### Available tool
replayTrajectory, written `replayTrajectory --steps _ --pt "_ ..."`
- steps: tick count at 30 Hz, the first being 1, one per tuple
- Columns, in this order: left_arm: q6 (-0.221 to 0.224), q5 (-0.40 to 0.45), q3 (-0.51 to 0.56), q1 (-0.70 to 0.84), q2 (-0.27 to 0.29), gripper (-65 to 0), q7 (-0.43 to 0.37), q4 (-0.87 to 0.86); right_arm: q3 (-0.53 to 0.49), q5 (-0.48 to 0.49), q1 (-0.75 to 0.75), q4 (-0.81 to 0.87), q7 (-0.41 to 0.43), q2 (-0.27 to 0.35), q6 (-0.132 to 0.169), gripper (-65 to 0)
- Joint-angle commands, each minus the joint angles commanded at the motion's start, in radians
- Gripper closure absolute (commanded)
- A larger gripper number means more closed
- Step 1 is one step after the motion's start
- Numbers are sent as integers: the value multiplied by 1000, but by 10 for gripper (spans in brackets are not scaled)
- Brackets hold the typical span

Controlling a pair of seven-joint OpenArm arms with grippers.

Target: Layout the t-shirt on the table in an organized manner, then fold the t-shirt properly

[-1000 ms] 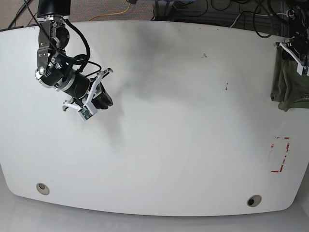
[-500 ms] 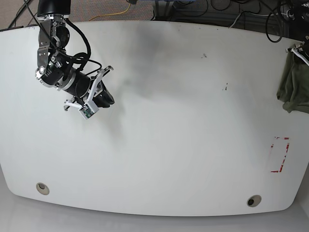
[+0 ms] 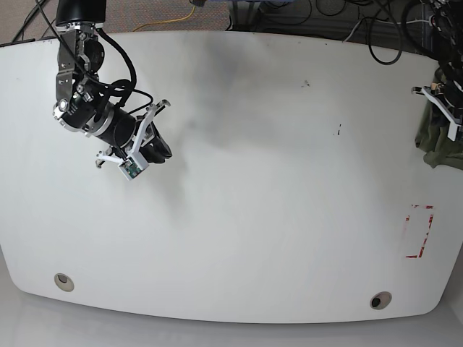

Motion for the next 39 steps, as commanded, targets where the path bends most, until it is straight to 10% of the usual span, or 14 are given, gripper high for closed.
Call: replayTrajectory --steps 3,10,14,25,39 --pt "0 94 68 -2 58 -97 -140 -2 -18 -43 -20 0 75 -12 -8 -86" --pt "51 423 255 3 213 -99 -543 -52 -89 -508 -132 -6 351 -123 -72 -87" --pt "91 466 310 49 227 -99 -657 -57 -89 -730 -221 0 476 -230 -94 -87" --pt "123 466 330 319 229 -99 -680 54 -89 -812 -540 21 678 -265 -236 -82" --pt "123 463 328 735 264 -97 -687 109 -63 -812 -893 46 829 -212 -241 -81"
